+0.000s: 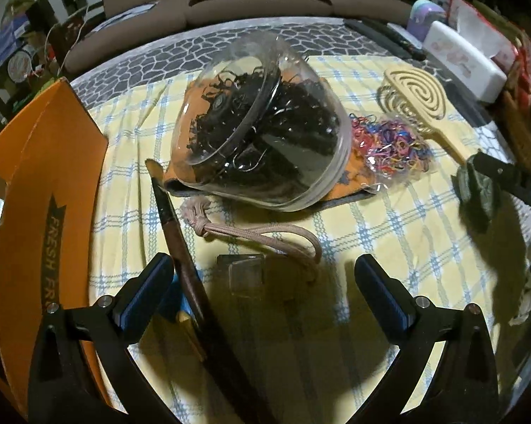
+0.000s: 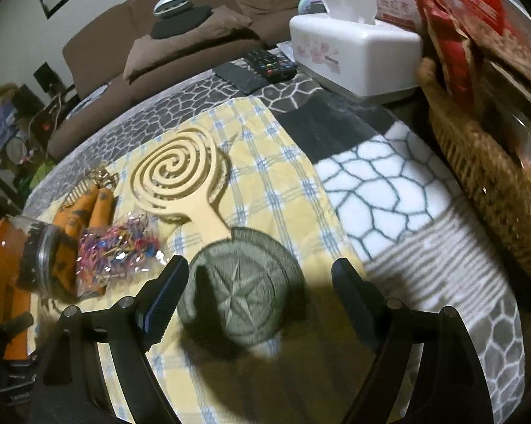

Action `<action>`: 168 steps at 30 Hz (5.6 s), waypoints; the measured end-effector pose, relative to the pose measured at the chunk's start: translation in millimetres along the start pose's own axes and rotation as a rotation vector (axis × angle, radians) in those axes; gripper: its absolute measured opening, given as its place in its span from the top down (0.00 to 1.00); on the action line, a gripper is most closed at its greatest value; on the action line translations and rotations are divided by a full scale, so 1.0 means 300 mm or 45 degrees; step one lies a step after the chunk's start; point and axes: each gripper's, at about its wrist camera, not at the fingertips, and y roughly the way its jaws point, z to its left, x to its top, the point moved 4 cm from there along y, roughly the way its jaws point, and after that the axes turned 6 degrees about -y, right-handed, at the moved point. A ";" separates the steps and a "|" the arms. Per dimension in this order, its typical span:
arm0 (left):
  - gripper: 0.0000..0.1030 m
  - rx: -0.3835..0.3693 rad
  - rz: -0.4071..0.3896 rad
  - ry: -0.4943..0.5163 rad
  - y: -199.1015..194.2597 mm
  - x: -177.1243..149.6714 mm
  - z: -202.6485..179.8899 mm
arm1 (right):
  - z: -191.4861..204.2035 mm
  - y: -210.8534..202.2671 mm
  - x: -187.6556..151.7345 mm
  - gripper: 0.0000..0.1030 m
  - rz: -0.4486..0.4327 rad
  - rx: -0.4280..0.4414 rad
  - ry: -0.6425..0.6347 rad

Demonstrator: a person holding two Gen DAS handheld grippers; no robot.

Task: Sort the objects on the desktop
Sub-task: 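Grasp the glass perfume bottle with left tool while right tool grasps the compass coaster, then carry the perfume bottle and compass coaster over the box with both tools, then open both tools to release the bottle and coaster into the box, then pull both tools back from the box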

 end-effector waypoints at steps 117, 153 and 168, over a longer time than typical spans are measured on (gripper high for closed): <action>0.51 0.008 -0.081 -0.481 -0.425 -0.231 1.057 | 1.421 -0.327 -0.365 0.15 0.080 0.522 -0.845; 0.23 0.069 -0.131 -0.495 -0.443 -0.219 1.117 | 1.434 -0.285 -0.348 0.11 0.056 0.478 -0.805; 0.01 0.009 -0.220 -0.477 -0.559 -0.275 1.070 | 1.222 -0.395 -0.307 0.06 -0.056 0.386 -0.720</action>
